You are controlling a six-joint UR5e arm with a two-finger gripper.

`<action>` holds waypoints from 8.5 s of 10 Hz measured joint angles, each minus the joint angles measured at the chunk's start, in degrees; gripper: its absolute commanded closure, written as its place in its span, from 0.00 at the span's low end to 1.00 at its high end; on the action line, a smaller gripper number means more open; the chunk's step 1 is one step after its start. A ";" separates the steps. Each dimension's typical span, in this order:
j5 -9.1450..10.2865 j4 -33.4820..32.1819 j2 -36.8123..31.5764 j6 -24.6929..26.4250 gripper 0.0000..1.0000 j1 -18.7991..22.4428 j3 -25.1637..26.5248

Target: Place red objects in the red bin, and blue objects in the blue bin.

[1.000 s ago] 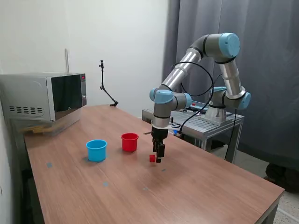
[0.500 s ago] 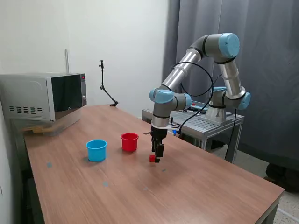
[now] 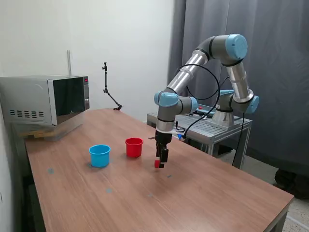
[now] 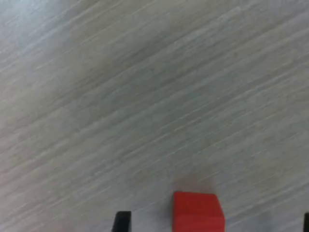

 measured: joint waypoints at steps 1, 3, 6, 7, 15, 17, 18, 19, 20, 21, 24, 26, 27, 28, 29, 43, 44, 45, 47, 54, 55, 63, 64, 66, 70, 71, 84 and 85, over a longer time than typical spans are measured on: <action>0.01 0.00 0.00 0.00 0.00 -0.12 0.08; 0.03 0.00 0.00 0.00 0.00 -0.29 0.19; 0.15 0.00 -0.01 0.05 0.00 -0.37 0.13; 0.24 0.00 -0.04 0.07 0.00 -0.38 0.09; 0.67 0.21 -0.25 0.18 0.00 -0.33 0.39; 0.69 0.36 -0.26 0.18 0.00 -0.30 0.47; 0.69 0.40 -0.30 0.18 0.00 -0.28 0.50; 0.69 0.47 -0.35 0.18 0.00 -0.26 0.52; 0.69 0.56 -0.43 0.18 0.00 -0.26 0.53; 0.69 0.63 -0.54 0.18 0.00 -0.25 0.58; 0.69 0.72 -0.67 0.18 0.00 -0.14 0.70; 0.69 0.82 -0.69 0.18 0.00 -0.06 0.75; 0.69 0.89 -0.69 0.18 1.00 -0.02 0.78; 0.69 0.92 -0.70 0.18 1.00 -0.01 0.79; 0.72 0.94 -0.70 0.18 1.00 0.04 0.80; 0.73 0.69 -0.14 0.16 0.00 -0.16 -1.43; 0.71 0.65 0.51 0.13 0.00 -0.24 -3.30; 0.70 0.63 1.46 0.13 0.00 -0.28 -5.80; 0.71 0.61 4.03 0.16 0.00 -0.30 -11.61; 0.71 0.79 9.19 5.91 0.00 0.06 -22.46; 0.68 0.88 10.10 7.82 0.00 0.11 -23.85; -3.61 3.04 13.98 16.87 0.00 0.11 -27.68; -3.94 3.11 14.10 16.97 0.00 -0.04 -27.71; -5.00 3.15 14.20 17.04 0.00 -0.41 -28.09; -7.33 3.16 15.22 17.05 0.00 -1.22 -30.56; -7.61 3.16 15.75 17.05 0.00 -1.41 -31.25; -8.27 3.16 19.60 18.77 0.00 -3.65 -35.64; -7.89 3.16 19.60 18.79 0.00 -3.66 -35.65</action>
